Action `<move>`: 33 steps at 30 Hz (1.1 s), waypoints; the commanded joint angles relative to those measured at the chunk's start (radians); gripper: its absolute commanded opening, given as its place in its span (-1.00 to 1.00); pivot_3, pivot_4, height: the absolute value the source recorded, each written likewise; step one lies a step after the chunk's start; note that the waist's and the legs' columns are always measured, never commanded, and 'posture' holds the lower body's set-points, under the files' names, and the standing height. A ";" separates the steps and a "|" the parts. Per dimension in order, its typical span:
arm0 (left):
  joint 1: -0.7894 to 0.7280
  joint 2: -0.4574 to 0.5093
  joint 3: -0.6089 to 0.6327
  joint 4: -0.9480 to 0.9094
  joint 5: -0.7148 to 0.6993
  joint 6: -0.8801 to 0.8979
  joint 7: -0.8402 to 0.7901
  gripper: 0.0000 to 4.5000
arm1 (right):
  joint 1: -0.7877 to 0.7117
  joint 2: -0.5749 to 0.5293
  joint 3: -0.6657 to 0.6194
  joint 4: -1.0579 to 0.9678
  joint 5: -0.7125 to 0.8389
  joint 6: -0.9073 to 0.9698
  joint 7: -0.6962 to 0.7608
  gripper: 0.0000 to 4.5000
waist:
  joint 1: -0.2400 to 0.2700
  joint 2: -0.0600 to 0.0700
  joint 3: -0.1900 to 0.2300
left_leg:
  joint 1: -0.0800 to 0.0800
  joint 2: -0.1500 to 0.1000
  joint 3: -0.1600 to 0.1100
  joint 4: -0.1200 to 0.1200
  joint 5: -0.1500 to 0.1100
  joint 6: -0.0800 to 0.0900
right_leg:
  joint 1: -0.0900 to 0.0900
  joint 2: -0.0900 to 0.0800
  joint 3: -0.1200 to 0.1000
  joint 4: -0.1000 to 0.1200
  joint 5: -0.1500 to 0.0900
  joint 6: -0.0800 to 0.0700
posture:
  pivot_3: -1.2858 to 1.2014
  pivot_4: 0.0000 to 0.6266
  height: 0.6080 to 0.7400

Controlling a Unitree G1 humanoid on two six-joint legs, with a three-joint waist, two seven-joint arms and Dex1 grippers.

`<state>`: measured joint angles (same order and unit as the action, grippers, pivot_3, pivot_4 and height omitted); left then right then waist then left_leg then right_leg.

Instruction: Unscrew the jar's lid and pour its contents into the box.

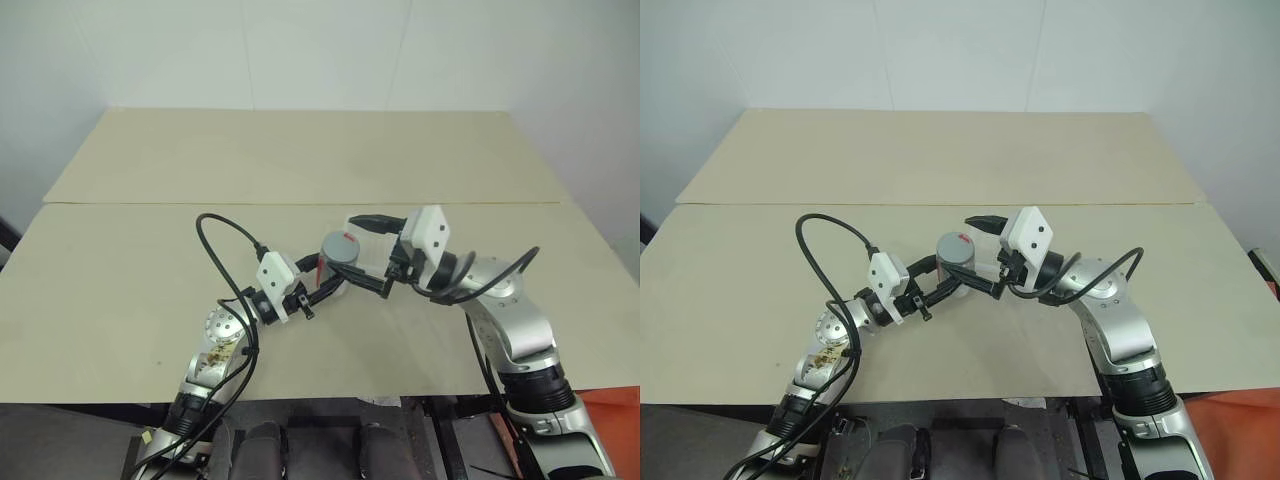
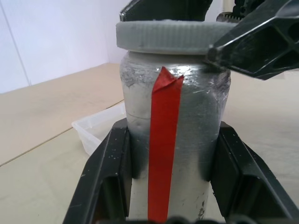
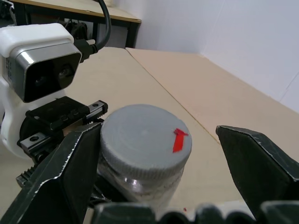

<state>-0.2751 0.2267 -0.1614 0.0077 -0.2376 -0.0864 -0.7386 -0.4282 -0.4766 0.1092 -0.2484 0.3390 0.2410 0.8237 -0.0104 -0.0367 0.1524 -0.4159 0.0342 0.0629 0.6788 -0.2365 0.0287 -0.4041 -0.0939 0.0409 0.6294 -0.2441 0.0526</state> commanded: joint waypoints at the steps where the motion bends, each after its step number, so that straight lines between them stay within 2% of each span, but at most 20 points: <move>1: -0.012 0.002 0.014 -0.007 -0.011 -0.027 -0.008 -0.16 | 0.012 -0.016 -0.051 -0.038 0.021 -0.006 -0.007 0.98 | 0.000 0.000 0.000 | 0.000 0.000 0.000 0.000 0.000 0.000 | 0.000 0.000 0.000 0.000 0.000 0.000 | 0.03 -0.52 1.00; 11: -0.017 0.007 0.019 0.004 -0.010 -0.034 -0.023 -0.16 | 0.067 -0.042 -0.099 -0.056 0.049 -0.012 0.010 0.98 | 0.000 0.000 0.000 | 0.000 0.000 0.000 0.000 0.000 0.000 | 0.000 0.000 0.000 0.000 0.000 0.000 | 0.03 -0.52 1.00; 21: -0.014 0.000 0.015 0.008 -0.006 -0.037 -0.027 -0.16 | 0.092 -0.109 -0.111 -0.105 0.089 -0.028 0.104 0.98 | 0.001 0.000 0.000 | 0.000 0.000 0.000 0.000 0.000 0.000 | 0.000 0.000 0.000 0.000 0.000 0.000 | 0.03 -0.52 1.00; 27: -0.013 -0.003 0.015 0.004 -0.004 -0.038 -0.021 -0.16 | 0.029 -0.047 -0.068 -0.145 0.084 0.006 0.040 0.98 | -0.002 0.000 0.000 | 0.000 0.000 0.000 0.000 0.000 0.000 | 0.000 0.001 0.000 0.000 0.000 0.000 | 0.03 -0.52 1.00; 33: -0.013 -0.006 0.013 0.000 -0.004 -0.038 -0.018 -0.16 | -0.045 0.030 0.006 -0.103 0.025 -0.001 -0.009 0.98 | -0.001 0.000 0.000 | 0.000 0.000 -0.001 0.001 0.000 0.000 | 0.000 0.001 0.000 0.000 0.000 0.000 | 0.03 -0.52 1.00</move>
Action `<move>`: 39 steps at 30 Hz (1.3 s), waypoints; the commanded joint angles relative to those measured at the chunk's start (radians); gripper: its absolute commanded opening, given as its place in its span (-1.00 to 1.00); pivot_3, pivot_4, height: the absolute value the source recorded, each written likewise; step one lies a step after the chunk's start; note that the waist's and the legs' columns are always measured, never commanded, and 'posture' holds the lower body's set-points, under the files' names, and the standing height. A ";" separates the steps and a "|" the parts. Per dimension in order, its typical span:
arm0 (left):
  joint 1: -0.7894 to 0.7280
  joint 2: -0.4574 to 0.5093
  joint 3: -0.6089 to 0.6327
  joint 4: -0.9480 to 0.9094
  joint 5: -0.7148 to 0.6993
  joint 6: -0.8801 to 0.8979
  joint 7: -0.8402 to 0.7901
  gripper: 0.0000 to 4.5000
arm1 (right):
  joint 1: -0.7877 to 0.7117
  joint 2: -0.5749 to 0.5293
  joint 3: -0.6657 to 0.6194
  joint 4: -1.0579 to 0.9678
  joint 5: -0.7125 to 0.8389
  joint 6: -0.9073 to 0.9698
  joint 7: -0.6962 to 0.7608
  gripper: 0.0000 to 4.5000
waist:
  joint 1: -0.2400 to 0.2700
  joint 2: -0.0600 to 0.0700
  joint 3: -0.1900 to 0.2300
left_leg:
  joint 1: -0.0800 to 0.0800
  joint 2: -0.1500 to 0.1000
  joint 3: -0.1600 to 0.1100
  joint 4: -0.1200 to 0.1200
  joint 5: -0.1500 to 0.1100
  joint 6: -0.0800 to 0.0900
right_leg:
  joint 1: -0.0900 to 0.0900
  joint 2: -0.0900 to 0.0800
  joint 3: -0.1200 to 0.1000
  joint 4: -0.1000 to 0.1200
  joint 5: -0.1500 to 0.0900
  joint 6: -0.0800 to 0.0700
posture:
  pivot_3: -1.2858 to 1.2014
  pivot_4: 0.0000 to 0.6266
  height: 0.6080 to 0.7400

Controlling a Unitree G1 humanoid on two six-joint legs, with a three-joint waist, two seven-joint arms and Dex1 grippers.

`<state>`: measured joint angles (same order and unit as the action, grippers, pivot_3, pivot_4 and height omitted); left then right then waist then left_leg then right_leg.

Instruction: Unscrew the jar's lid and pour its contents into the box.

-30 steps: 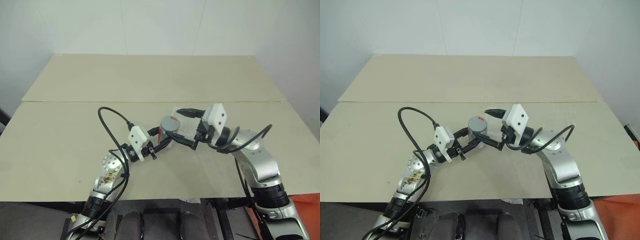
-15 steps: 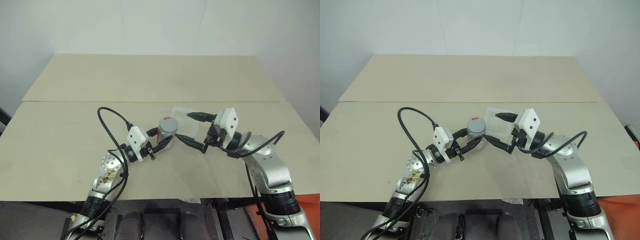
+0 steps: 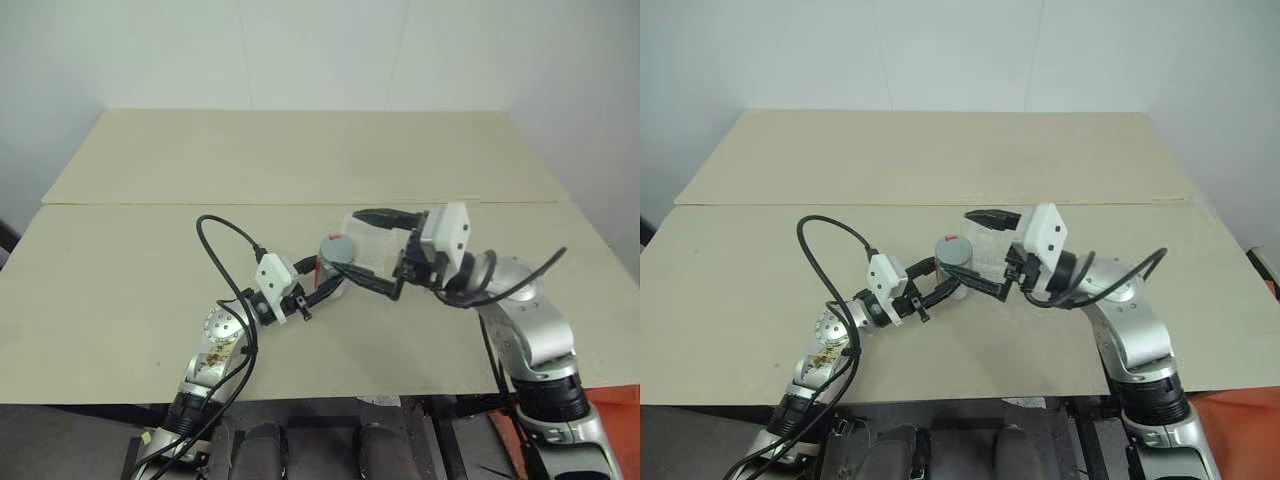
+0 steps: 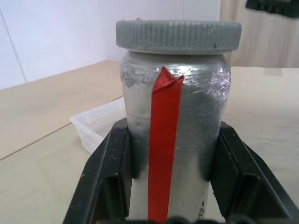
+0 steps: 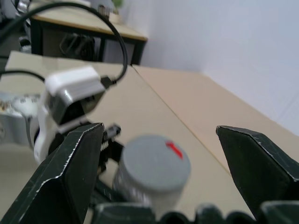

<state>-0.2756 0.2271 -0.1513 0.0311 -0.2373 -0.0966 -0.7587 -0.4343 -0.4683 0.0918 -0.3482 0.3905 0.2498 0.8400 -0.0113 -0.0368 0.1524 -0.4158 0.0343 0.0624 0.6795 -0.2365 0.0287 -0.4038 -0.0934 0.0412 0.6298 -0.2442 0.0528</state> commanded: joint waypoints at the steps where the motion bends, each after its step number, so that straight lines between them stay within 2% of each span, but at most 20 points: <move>1: -0.012 -0.007 0.003 -0.023 -0.004 -0.028 0.002 -0.16 | -0.055 0.039 0.042 0.019 -0.049 -0.017 -0.039 0.98 | 0.000 0.000 0.000 | 0.000 0.000 0.000 0.000 0.000 0.000 | 0.000 0.000 0.000 0.000 0.000 0.000 | 0.03 -0.52 1.00; 10: -0.003 -0.004 0.007 -0.043 -0.005 -0.022 0.013 -0.16 | -0.080 0.087 0.061 0.097 -0.115 -0.029 -0.076 0.98 | 0.003 0.000 0.000 | 0.000 0.000 0.000 0.000 0.000 0.000 | 0.000 0.000 0.000 0.000 0.000 0.000 | 0.03 -0.52 1.00; 39: -0.003 0.009 0.006 -0.032 -0.010 -0.022 0.008 -0.16 | 0.046 -0.008 -0.040 0.040 -0.086 -0.030 -0.078 0.98 | 0.001 0.000 0.000 | 0.000 0.000 0.000 0.000 0.000 0.000 | 0.000 0.000 0.000 0.000 0.000 0.000 | 0.03 -0.52 1.00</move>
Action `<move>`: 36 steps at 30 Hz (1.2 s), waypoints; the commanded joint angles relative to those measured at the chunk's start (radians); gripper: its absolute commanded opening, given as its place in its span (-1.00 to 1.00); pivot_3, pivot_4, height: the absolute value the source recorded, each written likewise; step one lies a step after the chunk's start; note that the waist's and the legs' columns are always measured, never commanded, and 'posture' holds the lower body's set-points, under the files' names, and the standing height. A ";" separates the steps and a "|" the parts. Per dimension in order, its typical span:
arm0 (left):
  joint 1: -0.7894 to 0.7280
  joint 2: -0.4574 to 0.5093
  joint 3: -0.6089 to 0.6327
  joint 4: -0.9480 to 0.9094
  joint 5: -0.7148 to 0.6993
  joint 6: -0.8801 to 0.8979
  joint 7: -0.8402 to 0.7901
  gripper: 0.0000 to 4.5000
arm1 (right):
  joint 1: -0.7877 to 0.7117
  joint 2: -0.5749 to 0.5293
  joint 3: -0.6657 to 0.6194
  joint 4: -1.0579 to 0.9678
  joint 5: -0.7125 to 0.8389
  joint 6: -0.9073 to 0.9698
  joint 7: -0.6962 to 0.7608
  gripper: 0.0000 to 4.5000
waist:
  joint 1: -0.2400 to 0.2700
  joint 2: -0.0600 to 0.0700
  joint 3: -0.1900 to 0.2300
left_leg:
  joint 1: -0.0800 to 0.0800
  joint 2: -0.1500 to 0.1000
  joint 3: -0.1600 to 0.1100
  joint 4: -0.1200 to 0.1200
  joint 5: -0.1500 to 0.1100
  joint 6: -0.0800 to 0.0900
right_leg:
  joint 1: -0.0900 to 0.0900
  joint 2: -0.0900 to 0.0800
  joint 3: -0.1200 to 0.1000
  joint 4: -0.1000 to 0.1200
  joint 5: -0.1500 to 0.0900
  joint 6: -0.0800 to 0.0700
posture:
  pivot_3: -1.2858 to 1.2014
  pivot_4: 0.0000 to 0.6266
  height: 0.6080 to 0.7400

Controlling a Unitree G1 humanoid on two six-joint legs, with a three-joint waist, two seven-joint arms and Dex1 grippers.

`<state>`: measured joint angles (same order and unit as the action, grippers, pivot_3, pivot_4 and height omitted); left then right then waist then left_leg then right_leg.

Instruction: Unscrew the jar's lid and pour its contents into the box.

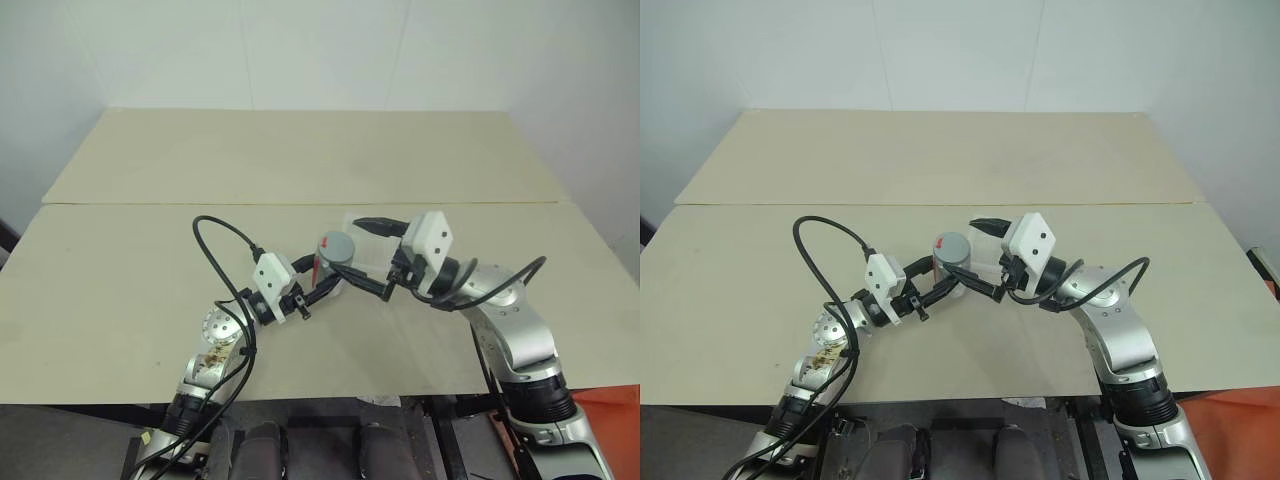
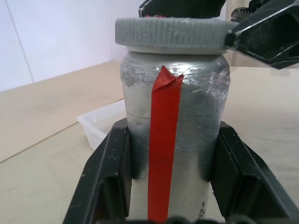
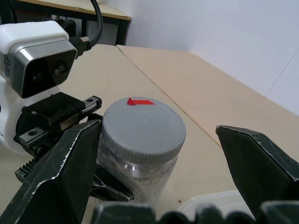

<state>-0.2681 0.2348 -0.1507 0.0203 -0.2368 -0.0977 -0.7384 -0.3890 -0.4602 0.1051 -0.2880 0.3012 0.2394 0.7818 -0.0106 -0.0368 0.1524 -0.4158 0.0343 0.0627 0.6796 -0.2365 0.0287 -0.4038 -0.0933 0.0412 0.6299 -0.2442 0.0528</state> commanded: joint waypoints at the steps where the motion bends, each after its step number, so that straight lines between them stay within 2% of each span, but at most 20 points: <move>1: -0.011 0.002 0.006 -0.021 -0.011 -0.022 -0.013 -0.16 | 0.003 -0.018 -0.055 -0.021 0.004 -0.020 -0.020 0.98 | 0.000 0.000 0.000 | 0.000 0.000 0.000 0.000 0.000 0.000 | 0.000 0.000 0.000 0.000 0.000 0.000 | 0.03 -0.52 1.00; 16: -0.005 0.002 0.009 -0.021 -0.007 -0.024 -0.011 -0.16 | 0.031 -0.051 -0.075 -0.037 0.017 -0.028 0.012 0.98 | 0.000 0.000 0.000 | 0.000 0.000 0.000 0.000 0.000 0.000 | 0.000 0.000 0.000 0.000 0.000 0.000 | 0.03 -0.52 1.00; 22: -0.005 -0.003 0.006 -0.016 -0.003 -0.028 -0.011 -0.16 | 0.063 -0.109 -0.075 -0.094 0.115 0.013 0.124 0.98 | 0.002 0.000 0.000 | 0.000 0.000 0.000 0.000 0.000 0.000 | 0.000 0.000 0.000 0.000 0.000 0.000 | 0.03 -0.52 1.00; 28: -0.011 -0.010 0.001 -0.010 0.000 -0.036 -0.013 -0.16 | -0.012 -0.051 -0.049 -0.072 0.144 0.104 0.053 0.98 | -0.003 0.000 0.000 | 0.001 0.000 0.000 0.000 0.000 0.000 | 0.000 0.000 0.000 0.001 0.000 0.000 | 0.03 -0.52 1.00; 36: 0.002 -0.013 -0.009 -0.022 0.001 -0.040 -0.014 -0.16 | -0.073 -0.002 -0.016 -0.029 0.156 0.167 0.055 0.98 | 0.002 0.000 0.000 | 0.000 0.000 0.000 0.000 0.000 0.000 | 0.000 0.000 0.000 0.000 0.000 0.000 | 0.03 -0.52 1.00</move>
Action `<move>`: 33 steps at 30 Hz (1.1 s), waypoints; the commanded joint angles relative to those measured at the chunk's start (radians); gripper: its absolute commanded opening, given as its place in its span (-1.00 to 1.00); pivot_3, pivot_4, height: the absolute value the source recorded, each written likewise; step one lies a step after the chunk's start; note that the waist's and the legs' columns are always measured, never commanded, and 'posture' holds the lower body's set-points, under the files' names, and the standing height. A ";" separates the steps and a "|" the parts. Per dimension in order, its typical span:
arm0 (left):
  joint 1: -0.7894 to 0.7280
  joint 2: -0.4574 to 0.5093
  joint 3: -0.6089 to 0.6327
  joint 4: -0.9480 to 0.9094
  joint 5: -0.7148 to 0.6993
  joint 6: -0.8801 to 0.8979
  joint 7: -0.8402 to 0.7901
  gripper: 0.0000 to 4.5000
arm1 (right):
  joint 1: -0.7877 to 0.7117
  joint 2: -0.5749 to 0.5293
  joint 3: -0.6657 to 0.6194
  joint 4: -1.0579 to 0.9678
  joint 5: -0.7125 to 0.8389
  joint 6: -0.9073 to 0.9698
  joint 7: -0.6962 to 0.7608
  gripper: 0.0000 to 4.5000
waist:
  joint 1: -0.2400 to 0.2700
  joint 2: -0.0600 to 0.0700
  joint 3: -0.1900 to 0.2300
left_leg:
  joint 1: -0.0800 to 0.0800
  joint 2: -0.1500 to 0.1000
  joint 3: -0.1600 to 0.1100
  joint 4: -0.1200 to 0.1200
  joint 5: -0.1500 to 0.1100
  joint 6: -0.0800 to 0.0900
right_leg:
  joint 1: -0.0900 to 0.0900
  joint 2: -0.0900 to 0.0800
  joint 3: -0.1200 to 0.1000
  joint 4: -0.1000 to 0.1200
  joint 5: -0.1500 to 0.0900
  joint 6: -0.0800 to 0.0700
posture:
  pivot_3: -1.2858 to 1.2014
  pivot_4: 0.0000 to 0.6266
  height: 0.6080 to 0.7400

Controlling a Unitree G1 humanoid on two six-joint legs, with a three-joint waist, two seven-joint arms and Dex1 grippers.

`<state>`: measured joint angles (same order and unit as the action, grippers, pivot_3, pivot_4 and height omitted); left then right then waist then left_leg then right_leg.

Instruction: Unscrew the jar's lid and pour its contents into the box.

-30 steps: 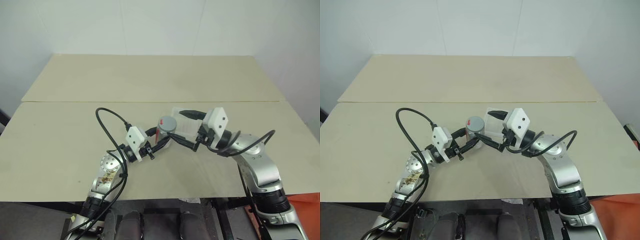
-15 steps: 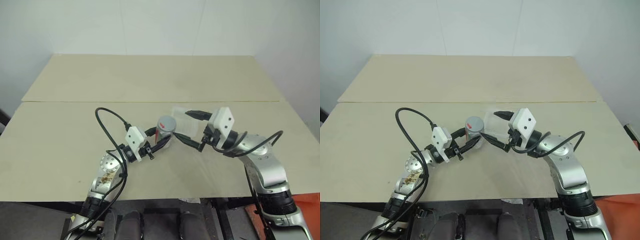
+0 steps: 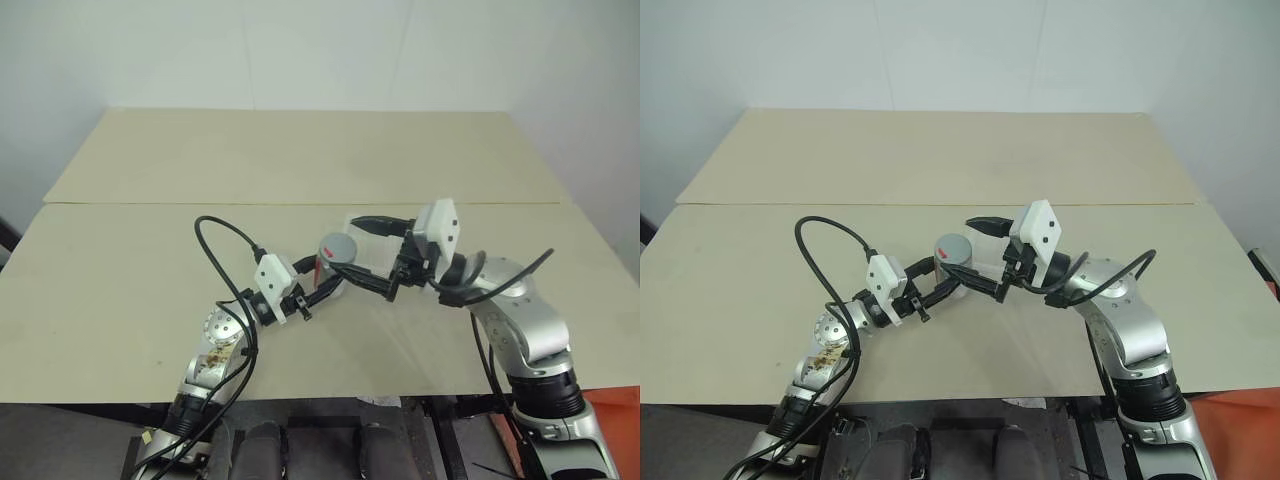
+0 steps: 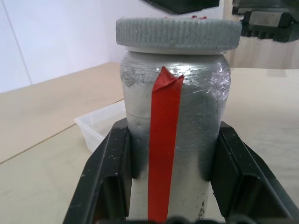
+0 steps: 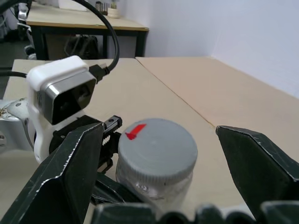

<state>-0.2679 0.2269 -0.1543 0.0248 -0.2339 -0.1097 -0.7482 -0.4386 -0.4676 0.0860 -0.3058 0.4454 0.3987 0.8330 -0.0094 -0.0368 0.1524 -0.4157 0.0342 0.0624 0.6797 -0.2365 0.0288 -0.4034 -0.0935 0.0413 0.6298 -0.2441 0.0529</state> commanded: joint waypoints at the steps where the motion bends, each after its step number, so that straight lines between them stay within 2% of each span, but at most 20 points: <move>1: 0.004 -0.005 -0.006 -0.028 -0.003 -0.028 -0.006 -0.16 | -0.027 0.007 0.006 -0.010 0.014 0.009 0.007 0.98 | 0.000 0.000 0.000 | 0.000 0.000 0.000 0.000 0.000 0.000 | 0.000 0.000 0.000 0.000 0.000 0.000 | 0.03 -0.52 1.00; 17: 0.012 -0.012 -0.005 -0.030 0.003 -0.035 0.004 -0.16 | -0.039 0.021 0.025 0.019 0.000 0.007 0.007 0.98 | -0.001 0.000 0.000 | 0.000 0.000 0.000 0.000 0.000 0.000 | 0.000 0.000 0.000 0.000 0.000 0.000 | 0.03 -0.52 1.00; 20: 0.008 -0.012 -0.003 -0.026 0.004 -0.036 0.005 -0.16 | -0.039 0.024 0.027 0.022 -0.008 0.004 0.004 0.71 | -0.001 0.000 0.000 | 0.000 0.000 0.000 0.000 0.000 0.000 | 0.000 0.000 0.000 0.000 0.000 0.000 | 0.03 -0.52 1.00; 23: 0.004 -0.010 -0.003 -0.022 0.003 -0.039 0.005 -0.16 | -0.040 0.027 0.029 0.024 -0.014 0.001 0.005 0.28 | -0.001 0.000 0.000 | 0.000 0.000 0.000 0.000 0.000 0.000 | 0.000 0.000 0.000 0.000 0.000 0.000 | 0.03 -0.52 1.00; 33: 0.000 -0.010 -0.003 -0.015 0.003 -0.039 0.005 -0.16 | -0.036 0.033 0.031 0.028 -0.039 -0.012 -0.008 0.24 | -0.001 0.000 0.000 | 0.000 0.000 0.000 0.000 0.000 0.000 | 0.000 0.000 0.000 0.000 0.000 0.000 | 0.03 -0.52 1.00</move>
<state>-0.2586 0.2215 -0.1578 0.0274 -0.2315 -0.1270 -0.7463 -0.4597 -0.4386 0.1240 -0.2638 0.4135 0.4100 0.8309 -0.0108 -0.0368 0.1524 -0.4156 0.0343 0.0624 0.6797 -0.2365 0.0288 -0.4036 -0.0933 0.0413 0.6300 -0.2441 0.0529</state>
